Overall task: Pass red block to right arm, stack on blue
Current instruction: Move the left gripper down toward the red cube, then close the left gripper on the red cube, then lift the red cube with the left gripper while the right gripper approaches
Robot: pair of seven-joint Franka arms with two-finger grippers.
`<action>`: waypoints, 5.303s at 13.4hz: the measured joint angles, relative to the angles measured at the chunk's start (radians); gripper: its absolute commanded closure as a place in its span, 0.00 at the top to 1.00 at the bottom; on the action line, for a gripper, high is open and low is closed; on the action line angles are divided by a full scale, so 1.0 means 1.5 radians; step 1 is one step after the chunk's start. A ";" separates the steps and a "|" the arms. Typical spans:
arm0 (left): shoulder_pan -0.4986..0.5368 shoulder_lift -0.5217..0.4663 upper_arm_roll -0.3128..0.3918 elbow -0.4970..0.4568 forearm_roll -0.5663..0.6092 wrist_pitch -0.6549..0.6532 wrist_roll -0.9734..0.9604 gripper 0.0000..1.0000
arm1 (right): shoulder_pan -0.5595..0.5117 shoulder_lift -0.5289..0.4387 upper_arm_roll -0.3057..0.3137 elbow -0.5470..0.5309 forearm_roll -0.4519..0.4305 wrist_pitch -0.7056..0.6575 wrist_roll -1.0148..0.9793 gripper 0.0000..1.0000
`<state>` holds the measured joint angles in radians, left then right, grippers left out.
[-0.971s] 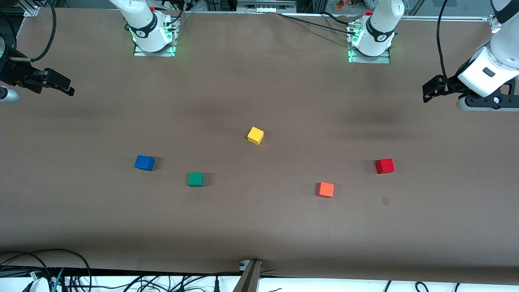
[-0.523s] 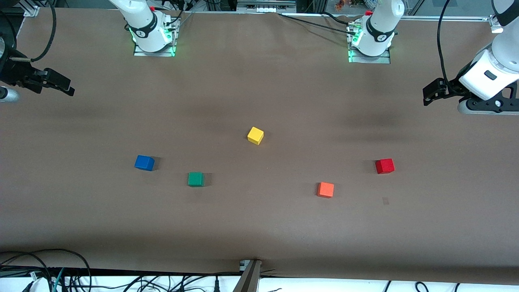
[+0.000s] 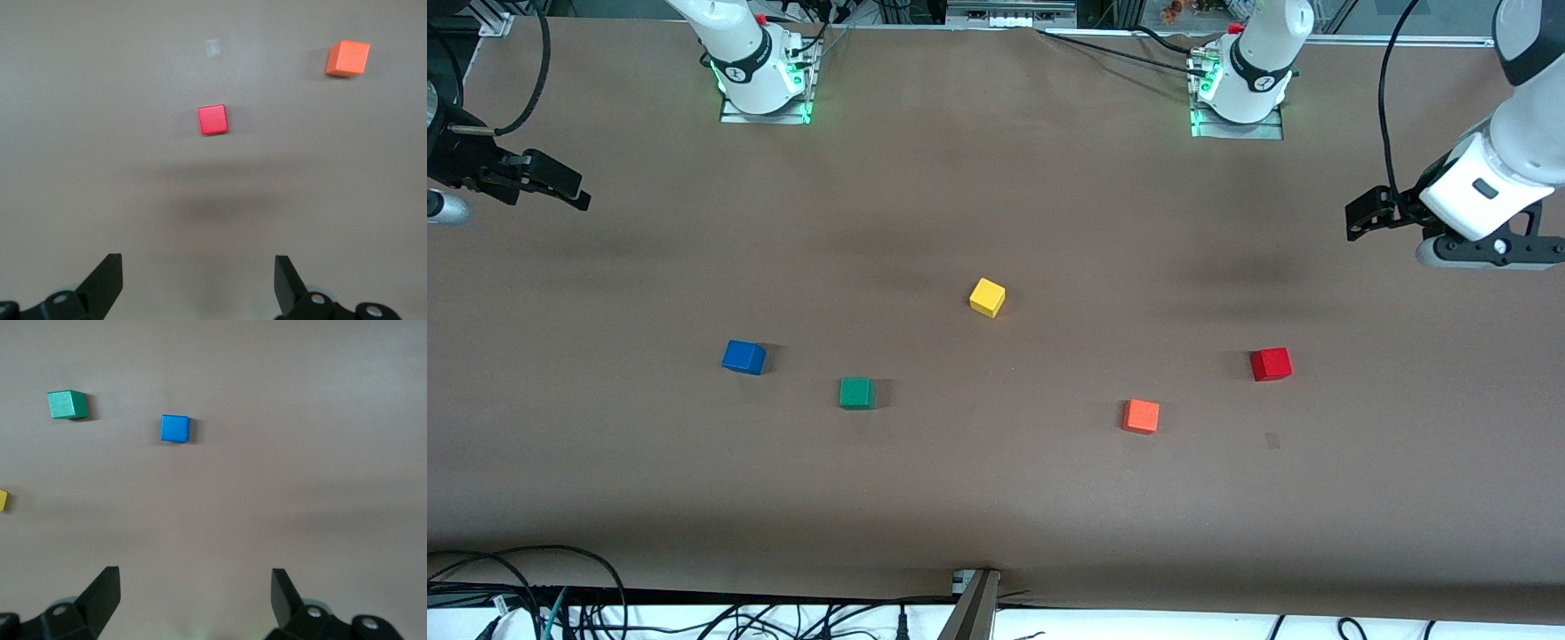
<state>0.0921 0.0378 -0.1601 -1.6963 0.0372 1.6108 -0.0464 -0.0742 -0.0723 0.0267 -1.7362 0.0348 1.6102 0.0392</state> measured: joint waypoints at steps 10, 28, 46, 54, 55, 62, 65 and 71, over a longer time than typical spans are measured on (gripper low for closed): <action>0.027 0.195 0.005 -0.046 0.000 0.192 -0.005 1.00 | 0.000 0.000 -0.001 0.001 0.000 0.000 0.000 1.00; 0.036 0.367 0.004 -0.096 0.000 0.447 -0.036 0.32 | 0.000 0.000 -0.001 0.002 0.000 0.000 0.000 1.00; 0.054 0.321 -0.046 0.015 -0.167 0.305 0.540 0.00 | 0.007 0.017 0.002 0.001 0.005 -0.044 -0.002 1.00; 0.067 0.336 -0.081 0.010 -0.557 0.262 1.109 0.00 | 0.020 0.154 -0.002 -0.001 0.307 -0.124 -0.001 1.00; 0.066 0.342 -0.095 0.010 -0.605 0.261 1.155 0.00 | 0.021 0.176 -0.002 -0.001 0.363 -0.108 -0.001 1.00; 0.060 0.369 -0.285 0.038 -0.783 0.241 1.229 0.00 | 0.060 0.271 0.002 0.001 0.718 0.045 -0.001 1.00; 0.043 0.379 -0.313 0.042 -0.864 0.238 1.248 0.00 | 0.077 0.277 0.003 0.001 0.808 0.080 -0.001 1.00; -0.054 0.392 -0.314 0.048 -0.996 0.265 1.275 0.00 | 0.131 0.284 0.004 0.001 0.933 0.135 -0.002 1.00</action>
<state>0.0117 0.6256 -0.6313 -1.6240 -1.4573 2.0080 1.8664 0.1222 0.3533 0.0334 -1.7342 1.4340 1.8127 0.0370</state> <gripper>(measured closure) 0.445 0.000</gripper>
